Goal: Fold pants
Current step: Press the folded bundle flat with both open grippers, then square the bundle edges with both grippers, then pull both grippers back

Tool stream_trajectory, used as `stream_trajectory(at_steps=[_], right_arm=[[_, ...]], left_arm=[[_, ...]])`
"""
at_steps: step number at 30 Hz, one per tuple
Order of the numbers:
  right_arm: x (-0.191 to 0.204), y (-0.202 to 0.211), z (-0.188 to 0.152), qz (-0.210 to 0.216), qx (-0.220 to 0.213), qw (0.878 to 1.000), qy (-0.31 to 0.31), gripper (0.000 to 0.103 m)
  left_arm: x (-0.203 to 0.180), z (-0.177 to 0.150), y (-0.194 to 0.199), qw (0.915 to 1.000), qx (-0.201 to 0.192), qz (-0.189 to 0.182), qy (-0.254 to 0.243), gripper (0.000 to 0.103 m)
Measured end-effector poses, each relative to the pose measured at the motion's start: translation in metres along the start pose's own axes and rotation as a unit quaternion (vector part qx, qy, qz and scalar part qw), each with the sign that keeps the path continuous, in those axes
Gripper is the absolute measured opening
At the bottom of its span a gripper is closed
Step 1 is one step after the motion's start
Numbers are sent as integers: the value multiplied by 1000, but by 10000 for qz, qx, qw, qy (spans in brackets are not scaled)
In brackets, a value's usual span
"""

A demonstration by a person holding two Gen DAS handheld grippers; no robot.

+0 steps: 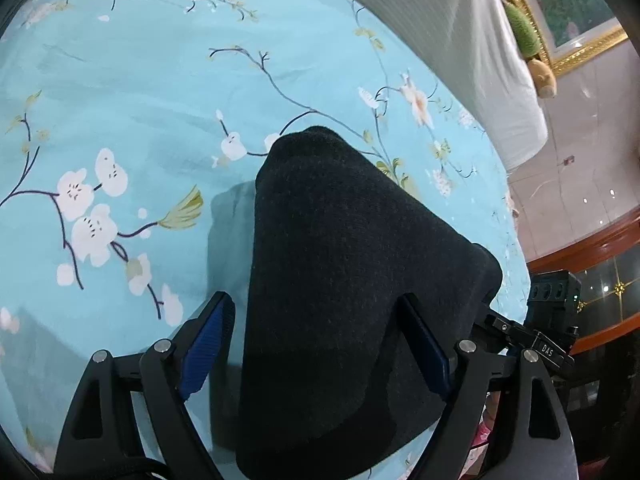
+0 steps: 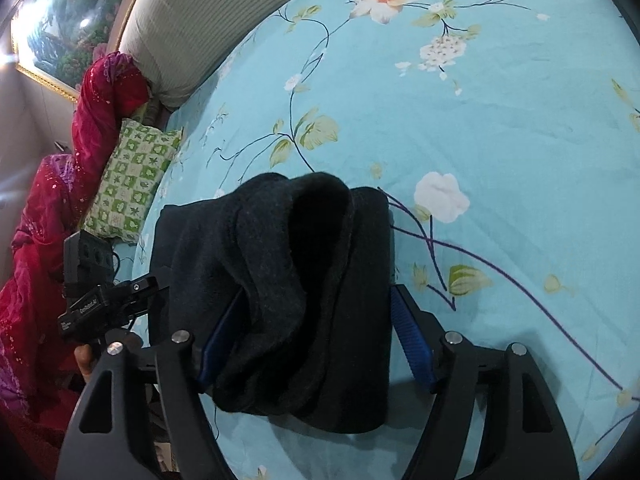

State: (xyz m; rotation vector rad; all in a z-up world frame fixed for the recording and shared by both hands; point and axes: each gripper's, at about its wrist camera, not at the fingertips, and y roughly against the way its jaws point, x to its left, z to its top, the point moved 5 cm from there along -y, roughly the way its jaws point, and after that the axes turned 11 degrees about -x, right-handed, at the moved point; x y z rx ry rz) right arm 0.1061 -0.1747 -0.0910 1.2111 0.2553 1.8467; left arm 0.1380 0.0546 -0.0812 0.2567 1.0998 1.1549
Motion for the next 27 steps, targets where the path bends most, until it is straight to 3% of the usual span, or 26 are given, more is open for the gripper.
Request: stream_trajectory(at_steps=[10,12,15,16,18,20,27], right_arm=[[-1,2,-5,153,-238,9993,241,73],[-2,2,-7,166,-250,9993,225,73],[2,2,-12,165,-298,9988,347,72],[3,3,-13,153,-349,9987,342,67],[7,7,-13,197,-413,9983,357,59],[12,11,-12,238,-469,9977,416,52],[43,26,1,451,-716,9938,722,44]], left_arm=[[-6,-7,0,9993,-217,186,-241,84],[-11,-8,-1,9988,-227,175,-387,70],[-13,-9,1,9986,-254,162,-429,58],[-14,-9,3,9984,-286,153,-453,55],[-20,-11,10,9978,-391,133,-515,38],[-27,-13,18,9969,-502,120,-589,30],[-46,-6,54,9900,-996,400,-914,26]])
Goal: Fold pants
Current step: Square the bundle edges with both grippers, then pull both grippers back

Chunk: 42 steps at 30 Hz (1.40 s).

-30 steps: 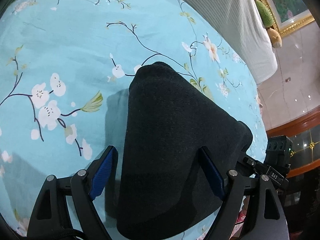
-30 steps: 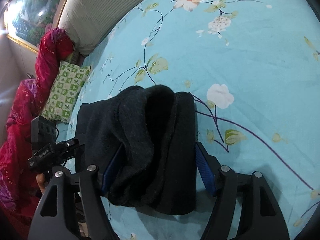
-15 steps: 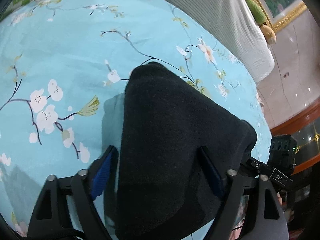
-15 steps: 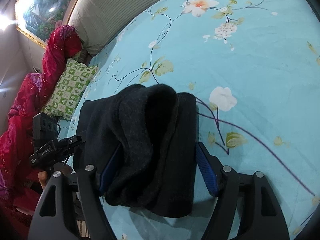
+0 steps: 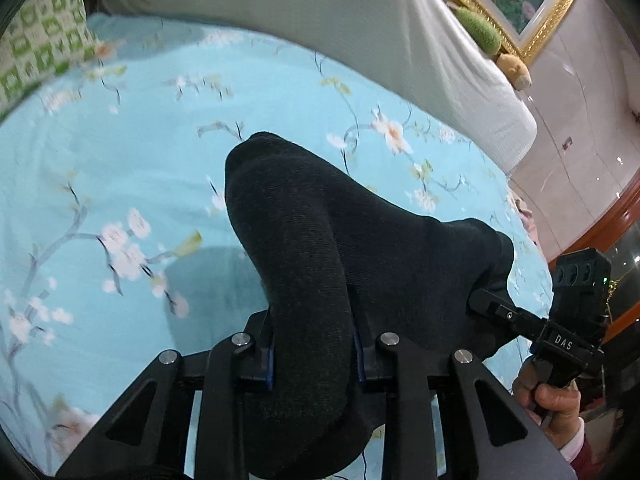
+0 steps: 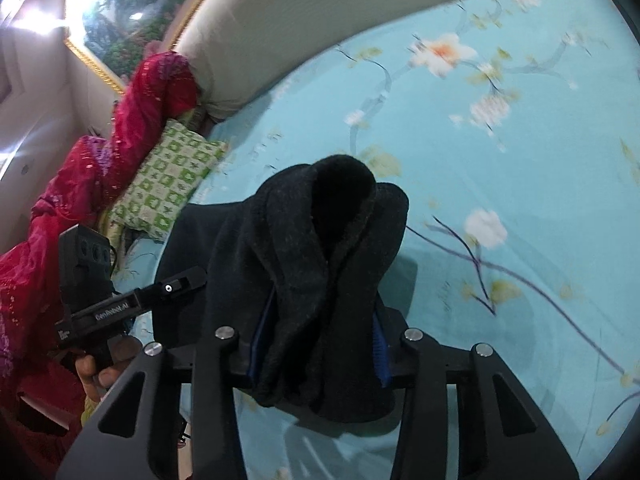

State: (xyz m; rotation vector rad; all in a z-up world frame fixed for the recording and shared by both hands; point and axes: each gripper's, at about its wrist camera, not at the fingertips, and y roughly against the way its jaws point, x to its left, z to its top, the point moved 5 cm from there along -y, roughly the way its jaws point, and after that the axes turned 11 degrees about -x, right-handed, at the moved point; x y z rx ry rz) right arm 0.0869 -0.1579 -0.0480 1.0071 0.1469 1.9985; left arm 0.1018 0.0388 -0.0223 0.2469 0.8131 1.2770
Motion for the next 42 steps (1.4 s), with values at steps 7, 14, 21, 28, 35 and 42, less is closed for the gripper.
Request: stream_trajectory(at_steps=[7,14,21,28,35,42], right_arm=[[27,-27,27,133,-80,9996,232,44],[36,-67,49,212,106,9990,390,44],[29,-95,55,178,379,9982,421,44],[15,-107,44,95,551,9976,396,44],[6,-112,40,96,561,9979,325,51],[0,-111,38,126,535,9981,262,56]], left_arm=[[25,36,11,9993,-280,259,62,26],[53,58,-2,9981,-338,471,230,26],[71,57,-23,9974,-212,589,367,26],[80,47,-37,9972,-98,629,384,27],[87,42,-42,9972,-83,606,435,39],[92,38,-41,9968,-98,660,447,54]])
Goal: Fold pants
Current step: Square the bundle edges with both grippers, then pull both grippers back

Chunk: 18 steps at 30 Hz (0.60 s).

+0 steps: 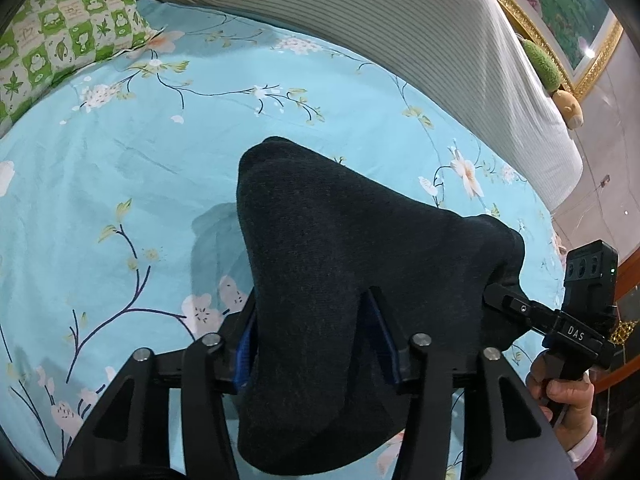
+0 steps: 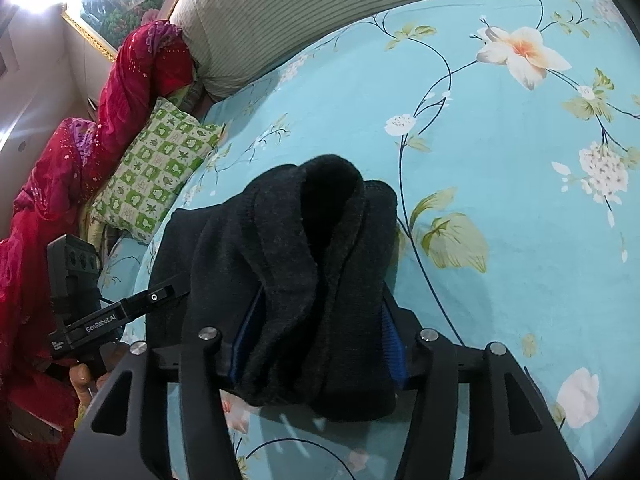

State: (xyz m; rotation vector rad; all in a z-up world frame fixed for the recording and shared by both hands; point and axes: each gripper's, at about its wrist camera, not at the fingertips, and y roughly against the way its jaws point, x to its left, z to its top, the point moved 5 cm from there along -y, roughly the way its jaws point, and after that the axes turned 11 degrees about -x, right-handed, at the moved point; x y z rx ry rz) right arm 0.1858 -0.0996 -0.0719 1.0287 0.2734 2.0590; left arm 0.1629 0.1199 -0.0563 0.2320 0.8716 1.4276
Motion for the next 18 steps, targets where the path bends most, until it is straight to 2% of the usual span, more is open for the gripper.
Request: stream_trajectory(at_steps=[12,18], right_arm=[[-3,16,-3,-148,-195,9996,-111,64],[0,29,-3,-448,-375,9983,46,71]], left_arm=[[2,-9,13,9998,-3,191,-36,65],[-2,-15,23,9986,-87,441,-274,74]])
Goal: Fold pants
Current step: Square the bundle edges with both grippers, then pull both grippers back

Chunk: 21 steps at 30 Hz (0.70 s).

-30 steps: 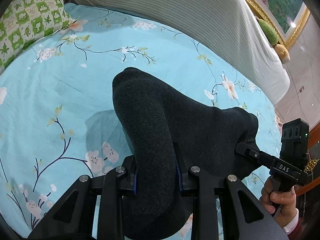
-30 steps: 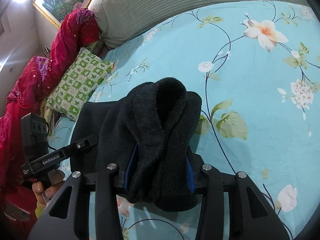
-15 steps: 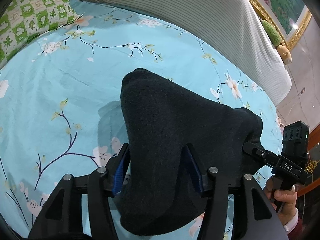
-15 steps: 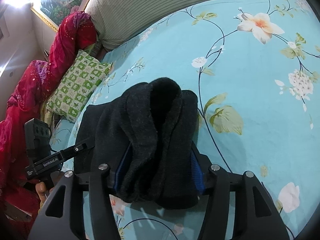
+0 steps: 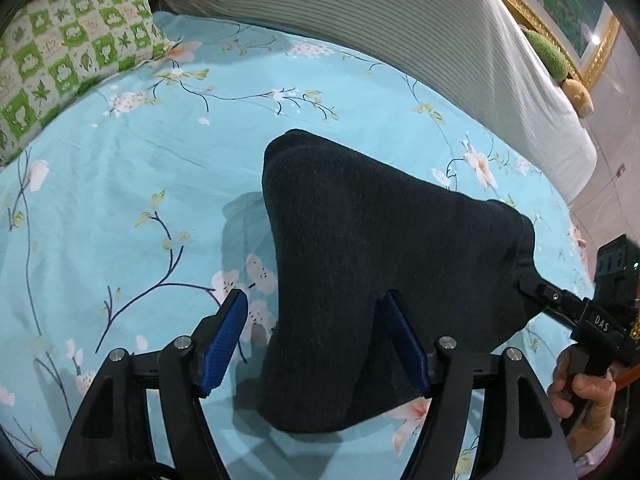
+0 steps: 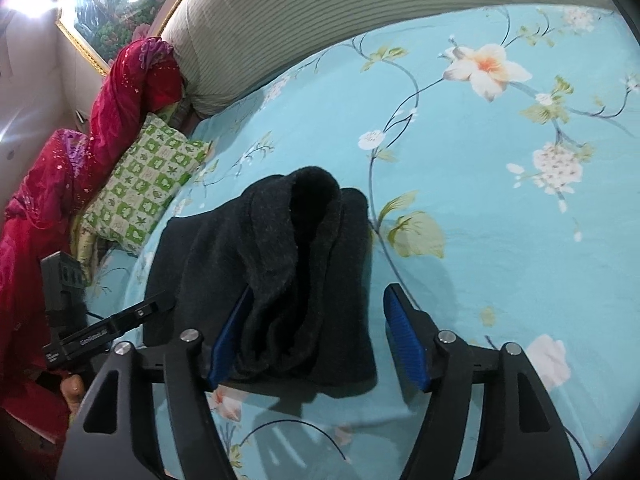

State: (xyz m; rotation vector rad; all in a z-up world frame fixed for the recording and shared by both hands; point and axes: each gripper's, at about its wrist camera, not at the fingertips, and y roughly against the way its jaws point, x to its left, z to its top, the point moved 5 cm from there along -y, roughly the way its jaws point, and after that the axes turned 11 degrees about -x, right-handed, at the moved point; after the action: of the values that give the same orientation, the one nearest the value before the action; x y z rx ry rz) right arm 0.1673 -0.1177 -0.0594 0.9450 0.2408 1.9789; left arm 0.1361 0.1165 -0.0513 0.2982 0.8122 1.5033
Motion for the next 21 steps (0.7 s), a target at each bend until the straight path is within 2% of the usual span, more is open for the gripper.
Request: stream_trajectory(at_steps=[4,9,17,21], right_arm=[[3,7,0,-271,-122,9992,251,74],[10,14,-2,-344,-215,9983,422,74],[34,32,-7,-306,-439,9946,888,76],[47,37,-13,-260,-501,9923,1103,83]], left_arm=[[-3,-5,7,9998,-43,173,-117,78],[-5,-9,17,9992,-109,328,-192,80],[-8,-18,37,9978,-202,587,-242,83],[-10,-22,49,9964,-294,725,-327,84]])
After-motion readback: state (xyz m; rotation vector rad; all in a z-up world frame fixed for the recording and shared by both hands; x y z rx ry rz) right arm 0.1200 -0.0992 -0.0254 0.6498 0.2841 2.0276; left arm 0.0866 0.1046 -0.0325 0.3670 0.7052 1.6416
